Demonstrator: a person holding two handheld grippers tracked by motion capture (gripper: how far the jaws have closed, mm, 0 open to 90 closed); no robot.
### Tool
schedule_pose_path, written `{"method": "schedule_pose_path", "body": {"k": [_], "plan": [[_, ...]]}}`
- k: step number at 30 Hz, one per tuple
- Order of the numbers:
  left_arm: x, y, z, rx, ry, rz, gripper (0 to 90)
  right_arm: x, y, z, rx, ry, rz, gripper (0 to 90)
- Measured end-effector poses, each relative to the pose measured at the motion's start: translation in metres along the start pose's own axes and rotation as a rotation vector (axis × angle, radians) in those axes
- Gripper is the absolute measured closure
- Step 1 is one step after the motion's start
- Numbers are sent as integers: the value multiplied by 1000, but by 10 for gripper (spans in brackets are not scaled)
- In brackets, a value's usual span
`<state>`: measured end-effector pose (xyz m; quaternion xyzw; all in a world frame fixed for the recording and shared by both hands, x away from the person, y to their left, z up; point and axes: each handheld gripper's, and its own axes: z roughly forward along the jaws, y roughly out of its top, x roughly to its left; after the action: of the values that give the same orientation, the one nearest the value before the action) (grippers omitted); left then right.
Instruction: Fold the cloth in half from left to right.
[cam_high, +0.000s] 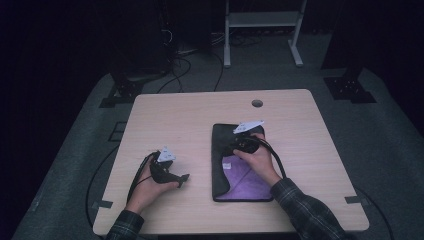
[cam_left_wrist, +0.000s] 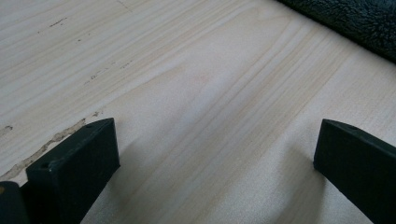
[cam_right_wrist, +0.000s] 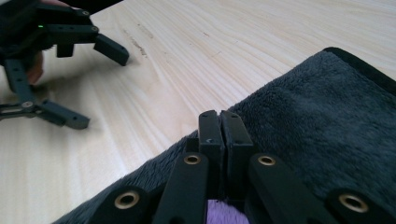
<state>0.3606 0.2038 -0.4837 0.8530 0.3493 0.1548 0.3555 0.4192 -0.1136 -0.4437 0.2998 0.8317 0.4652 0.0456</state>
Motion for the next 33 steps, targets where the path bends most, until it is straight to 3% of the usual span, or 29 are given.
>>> {"method": "schedule_pose_path", "body": {"k": [8, 33], "plan": [[0, 0, 0, -2, 0, -2, 0, 3, -9, -28, 6, 14, -11, 880], [0, 0, 0, 1, 0, 1, 0, 18, -65, -105, 47, -9, -9, 879]]}}
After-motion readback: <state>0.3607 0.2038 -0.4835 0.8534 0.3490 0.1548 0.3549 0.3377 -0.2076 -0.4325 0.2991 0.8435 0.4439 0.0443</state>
